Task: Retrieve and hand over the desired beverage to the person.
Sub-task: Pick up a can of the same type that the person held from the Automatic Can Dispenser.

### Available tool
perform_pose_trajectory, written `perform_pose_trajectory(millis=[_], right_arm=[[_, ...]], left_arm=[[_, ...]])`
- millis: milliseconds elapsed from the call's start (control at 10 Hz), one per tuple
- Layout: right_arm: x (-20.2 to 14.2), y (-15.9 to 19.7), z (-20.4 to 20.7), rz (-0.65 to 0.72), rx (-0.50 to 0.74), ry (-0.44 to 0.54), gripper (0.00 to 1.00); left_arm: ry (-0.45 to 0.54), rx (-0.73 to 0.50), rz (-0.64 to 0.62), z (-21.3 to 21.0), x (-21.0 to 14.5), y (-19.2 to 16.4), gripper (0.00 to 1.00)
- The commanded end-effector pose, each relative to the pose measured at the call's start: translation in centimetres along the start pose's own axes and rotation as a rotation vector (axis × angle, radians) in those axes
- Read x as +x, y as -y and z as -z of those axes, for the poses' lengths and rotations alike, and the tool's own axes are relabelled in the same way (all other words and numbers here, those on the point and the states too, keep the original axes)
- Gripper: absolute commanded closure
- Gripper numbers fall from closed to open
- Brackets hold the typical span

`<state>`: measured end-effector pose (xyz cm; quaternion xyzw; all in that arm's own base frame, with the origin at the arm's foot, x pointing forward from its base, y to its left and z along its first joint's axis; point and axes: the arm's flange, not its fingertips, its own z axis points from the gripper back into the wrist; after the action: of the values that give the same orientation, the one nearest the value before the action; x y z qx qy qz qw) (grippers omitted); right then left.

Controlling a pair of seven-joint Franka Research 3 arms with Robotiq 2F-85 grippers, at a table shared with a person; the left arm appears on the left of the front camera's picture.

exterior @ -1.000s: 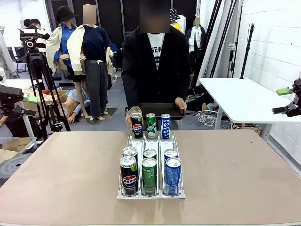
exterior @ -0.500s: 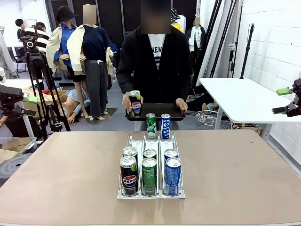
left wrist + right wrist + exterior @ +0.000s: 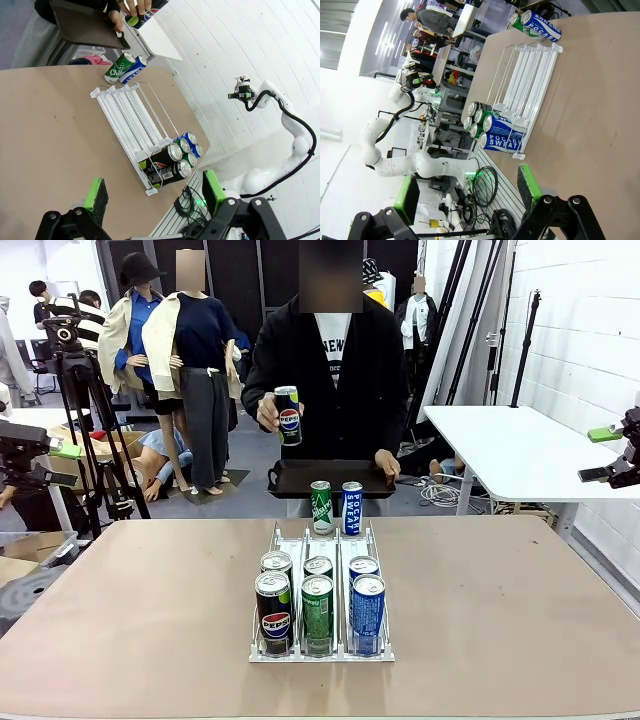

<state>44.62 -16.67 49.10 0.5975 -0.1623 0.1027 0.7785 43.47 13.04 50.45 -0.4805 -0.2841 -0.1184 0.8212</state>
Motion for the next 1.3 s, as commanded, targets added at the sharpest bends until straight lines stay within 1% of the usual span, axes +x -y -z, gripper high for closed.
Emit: perform_pose_trajectory(millis=[0, 1200], right_arm=[[0.04, -0.10, 0.10, 0.010, 0.001, -0.002, 0.00], [0.04, -0.10, 0.10, 0.010, 0.001, -0.002, 0.00]], left_arm=[[-0.011, 0.009, 0.000, -0.15, -0.11, 0.05, 0.00], [-0.011, 0.009, 0.000, -0.15, -0.11, 0.05, 0.00]])
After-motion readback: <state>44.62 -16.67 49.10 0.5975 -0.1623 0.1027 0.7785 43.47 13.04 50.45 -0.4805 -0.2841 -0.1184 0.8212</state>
